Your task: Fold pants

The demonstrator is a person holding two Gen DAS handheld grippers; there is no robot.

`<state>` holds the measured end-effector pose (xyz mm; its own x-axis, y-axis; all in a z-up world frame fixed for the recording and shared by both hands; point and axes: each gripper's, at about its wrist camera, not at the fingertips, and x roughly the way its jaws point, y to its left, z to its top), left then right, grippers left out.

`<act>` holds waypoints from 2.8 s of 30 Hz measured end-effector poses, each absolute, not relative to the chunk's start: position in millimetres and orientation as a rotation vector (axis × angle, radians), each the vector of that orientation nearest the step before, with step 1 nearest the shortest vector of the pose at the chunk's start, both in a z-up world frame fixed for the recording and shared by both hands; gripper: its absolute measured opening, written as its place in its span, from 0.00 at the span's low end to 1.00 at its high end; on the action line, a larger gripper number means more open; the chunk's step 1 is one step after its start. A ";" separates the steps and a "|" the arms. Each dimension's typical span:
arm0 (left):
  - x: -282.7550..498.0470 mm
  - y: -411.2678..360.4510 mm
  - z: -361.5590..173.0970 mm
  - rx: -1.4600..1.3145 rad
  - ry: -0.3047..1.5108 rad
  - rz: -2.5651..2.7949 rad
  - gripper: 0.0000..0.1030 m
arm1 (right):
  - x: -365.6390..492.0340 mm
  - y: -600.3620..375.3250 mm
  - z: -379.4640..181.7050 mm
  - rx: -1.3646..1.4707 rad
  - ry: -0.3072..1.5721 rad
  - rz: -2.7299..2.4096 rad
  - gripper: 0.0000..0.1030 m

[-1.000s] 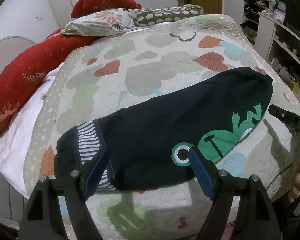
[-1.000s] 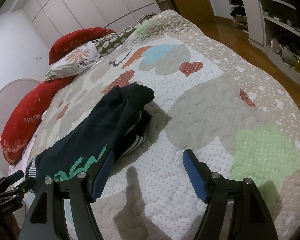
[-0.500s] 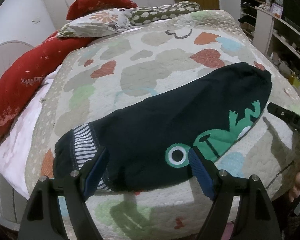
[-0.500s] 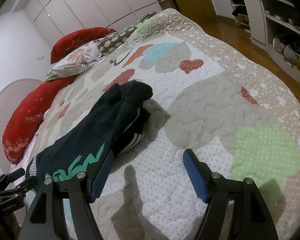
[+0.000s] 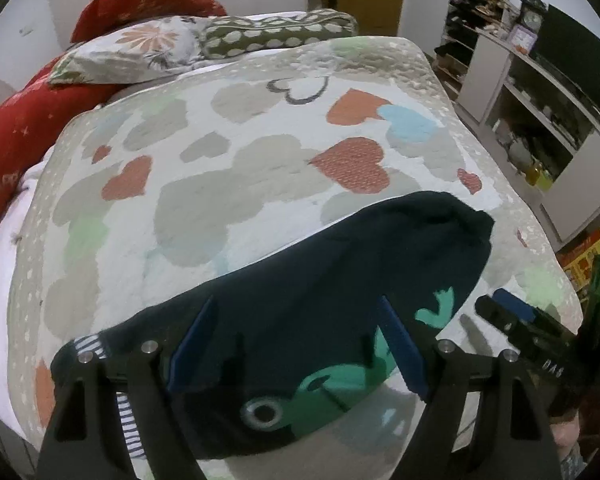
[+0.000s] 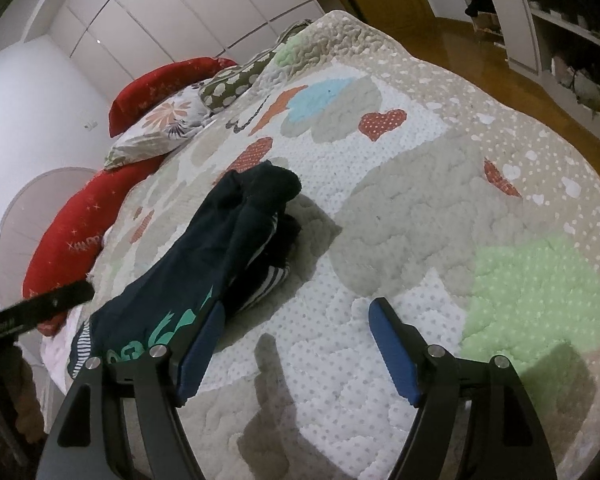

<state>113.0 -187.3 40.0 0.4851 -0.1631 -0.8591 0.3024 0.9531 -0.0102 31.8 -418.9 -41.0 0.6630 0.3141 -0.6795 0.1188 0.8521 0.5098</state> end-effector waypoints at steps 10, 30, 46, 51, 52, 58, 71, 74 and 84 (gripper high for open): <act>124.2 -216.4 30.7 0.199 1.074 -0.335 0.78 | 30.7 -412.6 -42.1 0.510 0.842 0.114 0.80; 225.7 -340.0 -35.3 0.237 1.306 -0.617 0.65 | 109.7 -399.7 -42.4 0.579 0.845 0.265 0.44; 164.3 -148.1 5.9 -0.252 1.125 -0.455 0.35 | 91.9 -305.6 13.6 0.434 0.817 0.557 0.28; 128.9 -72.2 -14.6 -0.377 1.117 -0.256 0.40 | 92.8 -248.2 -23.9 0.421 0.979 0.679 0.61; 120.3 -61.2 -14.4 -0.406 1.106 -0.252 0.43 | 89.2 -240.2 -27.6 0.391 0.988 0.676 0.61; 69.8 -19.4 1.7 -0.487 0.988 -0.186 0.59 | 73.2 -247.9 -1.2 0.329 0.953 0.659 0.62; 25.3 -2.9 8.4 -0.456 0.953 -0.160 0.60 | 132.9 -300.8 -41.7 0.480 1.011 0.469 0.33; 20.5 5.4 12.0 -0.461 0.938 -0.123 0.61 | 125.1 -301.1 -31.2 0.537 0.990 0.524 0.16; 22.8 8.2 7.4 -0.455 0.940 -0.082 0.61 | 111.6 -357.6 -1.9 0.484 0.906 0.257 0.19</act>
